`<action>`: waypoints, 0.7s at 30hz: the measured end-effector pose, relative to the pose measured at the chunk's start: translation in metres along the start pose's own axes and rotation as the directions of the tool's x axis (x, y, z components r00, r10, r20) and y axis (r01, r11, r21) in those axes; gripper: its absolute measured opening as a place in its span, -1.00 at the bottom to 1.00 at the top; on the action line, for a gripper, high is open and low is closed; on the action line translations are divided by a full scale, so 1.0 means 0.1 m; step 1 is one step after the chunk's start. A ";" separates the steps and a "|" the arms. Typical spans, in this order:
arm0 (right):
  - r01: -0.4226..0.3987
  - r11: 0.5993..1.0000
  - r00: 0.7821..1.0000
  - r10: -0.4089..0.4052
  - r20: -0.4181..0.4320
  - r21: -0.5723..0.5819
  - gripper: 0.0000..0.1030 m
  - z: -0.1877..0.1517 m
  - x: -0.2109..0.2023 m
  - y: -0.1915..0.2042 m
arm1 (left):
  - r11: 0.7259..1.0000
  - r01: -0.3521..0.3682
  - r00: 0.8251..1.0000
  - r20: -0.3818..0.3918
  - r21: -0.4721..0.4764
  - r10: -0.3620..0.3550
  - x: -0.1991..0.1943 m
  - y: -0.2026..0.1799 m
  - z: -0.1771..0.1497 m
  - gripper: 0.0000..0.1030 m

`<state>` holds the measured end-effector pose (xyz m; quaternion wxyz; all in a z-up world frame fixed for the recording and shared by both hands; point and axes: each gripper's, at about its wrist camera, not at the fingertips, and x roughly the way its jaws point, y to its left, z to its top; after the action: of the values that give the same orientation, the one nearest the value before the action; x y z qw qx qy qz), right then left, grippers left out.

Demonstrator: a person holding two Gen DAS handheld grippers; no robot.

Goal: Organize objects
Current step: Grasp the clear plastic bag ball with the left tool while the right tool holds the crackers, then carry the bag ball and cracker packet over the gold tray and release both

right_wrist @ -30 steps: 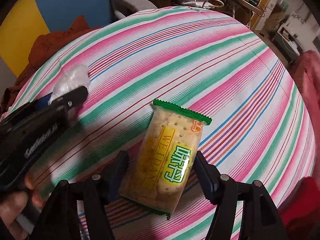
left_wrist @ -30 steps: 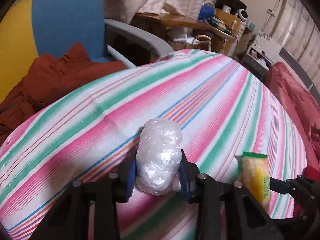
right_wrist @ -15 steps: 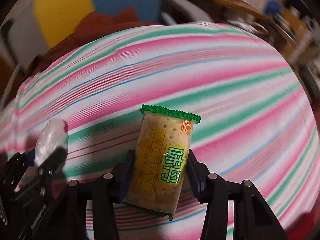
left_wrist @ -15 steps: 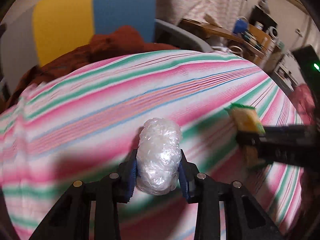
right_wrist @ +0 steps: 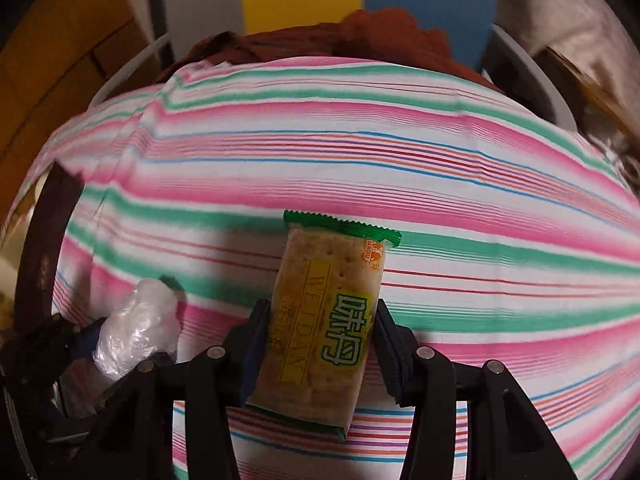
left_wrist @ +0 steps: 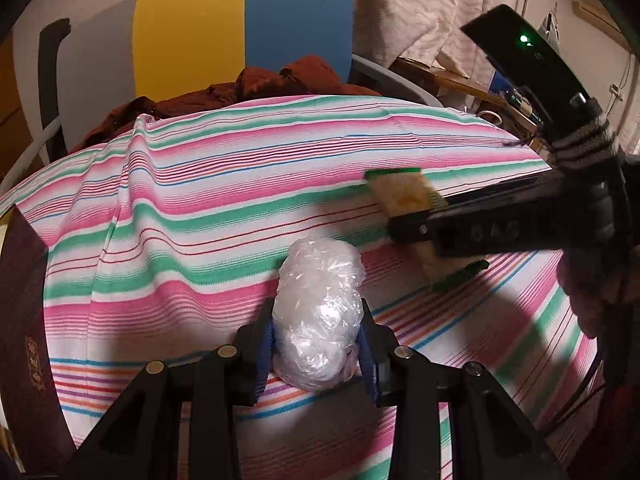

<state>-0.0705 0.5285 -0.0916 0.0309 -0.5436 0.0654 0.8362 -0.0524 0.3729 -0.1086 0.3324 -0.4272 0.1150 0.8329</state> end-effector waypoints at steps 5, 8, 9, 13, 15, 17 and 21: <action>0.022 1.000 1.000 -0.022 -0.003 -0.019 -0.02 0.11 0.21 0.08 | 1.000 -0.016 1.000 -0.002 0.007 0.016 0.00 -0.02 -0.02 -0.29; 0.035 0.999 0.999 -0.035 -0.004 -0.032 0.01 0.15 0.28 0.13 | 1.000 -0.022 1.000 0.001 0.007 0.022 0.02 -0.03 -0.01 -0.29; 0.034 0.999 0.999 -0.034 -0.005 -0.031 0.02 0.14 0.28 0.12 | 1.000 -0.025 1.000 0.001 0.008 0.025 0.02 -0.04 -0.01 -0.29; 0.038 0.998 0.999 -0.038 -0.003 -0.041 0.02 0.15 0.32 0.14 | 1.000 -0.030 1.000 0.005 0.006 0.030 0.04 -0.05 -0.01 -0.28; 0.050 0.997 0.999 -0.050 -0.001 -0.054 0.03 0.20 0.39 0.19 | 1.000 -0.029 1.000 0.005 0.005 0.029 0.05 -0.04 -0.01 -0.28; 0.059 0.996 0.998 -0.059 0.001 -0.060 0.04 0.17 0.36 0.18 | 1.000 -0.027 1.000 0.005 0.004 0.027 0.05 -0.03 0.00 -0.28; 0.071 0.995 0.997 -0.071 0.009 -0.064 0.05 0.13 0.33 0.18 | 1.000 -0.031 1.000 0.006 0.004 0.030 0.06 -0.04 0.00 -0.27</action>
<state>-0.0982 0.5125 -0.1151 0.0434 -0.5435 0.0190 0.8381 -0.0523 0.3784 -0.1131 0.3207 -0.4222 0.1220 0.8390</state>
